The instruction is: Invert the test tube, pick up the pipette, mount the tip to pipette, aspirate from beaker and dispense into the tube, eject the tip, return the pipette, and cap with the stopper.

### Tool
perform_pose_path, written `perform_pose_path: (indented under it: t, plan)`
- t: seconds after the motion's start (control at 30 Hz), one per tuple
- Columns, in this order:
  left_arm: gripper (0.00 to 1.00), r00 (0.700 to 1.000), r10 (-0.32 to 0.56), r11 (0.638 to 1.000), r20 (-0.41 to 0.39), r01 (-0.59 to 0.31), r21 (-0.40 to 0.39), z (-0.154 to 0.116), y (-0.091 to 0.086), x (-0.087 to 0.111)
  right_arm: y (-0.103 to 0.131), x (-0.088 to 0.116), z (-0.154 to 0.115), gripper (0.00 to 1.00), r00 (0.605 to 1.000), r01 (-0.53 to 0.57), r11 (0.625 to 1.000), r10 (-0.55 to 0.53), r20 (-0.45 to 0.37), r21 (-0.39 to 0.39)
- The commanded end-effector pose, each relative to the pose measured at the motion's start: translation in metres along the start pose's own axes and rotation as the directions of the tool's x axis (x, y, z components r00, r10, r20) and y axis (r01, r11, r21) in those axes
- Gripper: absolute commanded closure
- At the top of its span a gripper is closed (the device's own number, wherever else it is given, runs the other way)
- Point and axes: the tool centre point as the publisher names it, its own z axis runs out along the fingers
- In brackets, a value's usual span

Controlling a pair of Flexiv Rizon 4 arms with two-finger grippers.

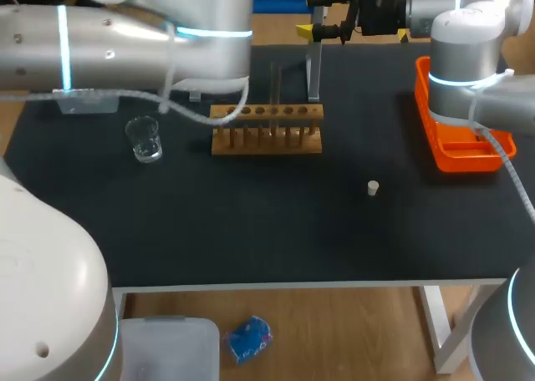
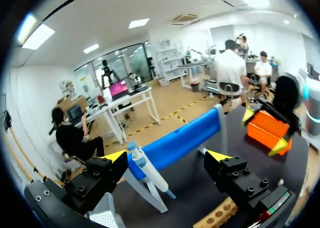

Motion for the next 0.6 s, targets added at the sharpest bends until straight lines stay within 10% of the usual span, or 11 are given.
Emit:
perform_pose_path:
  t: [0.03,0.6]
  plan:
    - [0.0,0.923,0.204,0.973,-0.327,-0.156,0.168,-0.0556,0.0184,0.0089,-0.0001,-0.0003,-0.0003,0.0,1.0,0.0,1.0,0.0,-0.001,0.0]
    - [0.0,0.923,0.204,0.973,-0.327,-0.156,0.168,-0.0556,0.0184,0.0089,-0.0001,-0.0003,-0.0003,0.0,1.0,0.0,1.0,0.0,-0.001,0.0]
